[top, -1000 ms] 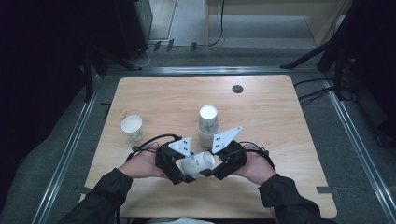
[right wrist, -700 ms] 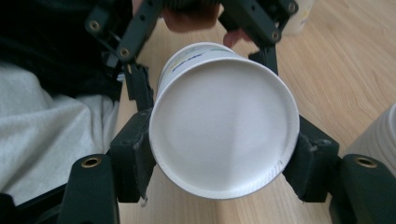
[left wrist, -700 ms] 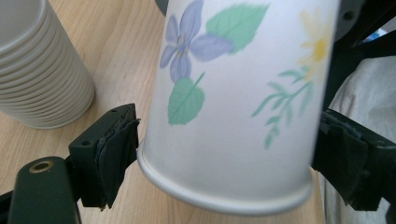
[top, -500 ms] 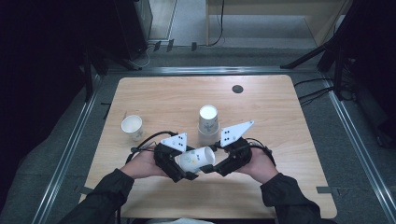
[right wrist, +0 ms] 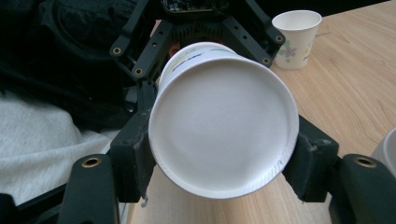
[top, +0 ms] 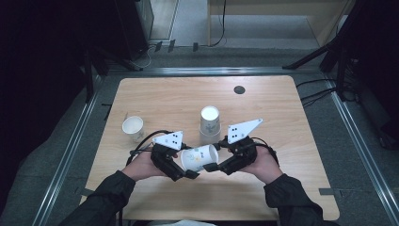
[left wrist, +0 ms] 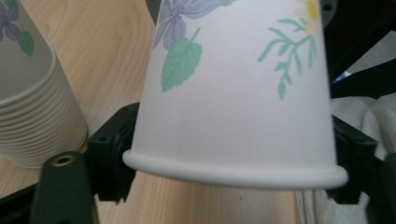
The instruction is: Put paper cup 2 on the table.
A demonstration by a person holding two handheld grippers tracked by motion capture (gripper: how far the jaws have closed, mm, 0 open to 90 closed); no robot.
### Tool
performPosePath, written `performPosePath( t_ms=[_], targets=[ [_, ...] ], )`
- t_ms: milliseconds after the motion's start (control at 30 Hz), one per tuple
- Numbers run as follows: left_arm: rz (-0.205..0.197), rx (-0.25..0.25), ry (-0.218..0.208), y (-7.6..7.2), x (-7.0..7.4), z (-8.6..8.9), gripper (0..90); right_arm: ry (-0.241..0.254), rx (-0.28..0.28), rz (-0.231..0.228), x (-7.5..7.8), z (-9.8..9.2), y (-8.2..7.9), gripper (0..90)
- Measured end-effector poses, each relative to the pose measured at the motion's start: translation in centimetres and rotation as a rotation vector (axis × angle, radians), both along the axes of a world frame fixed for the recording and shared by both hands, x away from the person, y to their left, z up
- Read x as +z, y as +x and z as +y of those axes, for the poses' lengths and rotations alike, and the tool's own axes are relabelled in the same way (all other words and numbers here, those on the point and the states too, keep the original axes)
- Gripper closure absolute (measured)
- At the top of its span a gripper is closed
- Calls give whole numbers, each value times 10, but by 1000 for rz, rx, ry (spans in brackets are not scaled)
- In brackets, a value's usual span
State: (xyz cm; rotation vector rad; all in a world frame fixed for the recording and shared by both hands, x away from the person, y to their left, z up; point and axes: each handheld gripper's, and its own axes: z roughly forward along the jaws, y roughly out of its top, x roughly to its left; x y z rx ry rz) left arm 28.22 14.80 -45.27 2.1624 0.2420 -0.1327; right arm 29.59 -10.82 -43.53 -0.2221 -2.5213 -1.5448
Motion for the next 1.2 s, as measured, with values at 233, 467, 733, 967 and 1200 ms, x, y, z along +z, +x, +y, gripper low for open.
performPosePath(
  t_ms=[233, 467, 733, 967, 1200],
  targets=[
    [-9, 1, -2, -2, 0, 0, 212, 0, 4, 5, -1, 0, 0, 348],
    [-24, 10, 19, -1, -1, 1, 229, -47, 1, -9, -4, 2, -1, 350],
    [-24, 15, 40, -1, 0, 1, 264, -53, -1, -15, -4, 3, -1, 355],
    [-30, 49, 64, 4, 2, 4, 264, -59, -22, -21, -7, 6, 0, 222],
    [7, 66, 139, 9, 7, 9, 264, -119, -47, -47, -11, 7, 1, 200]
  ],
)
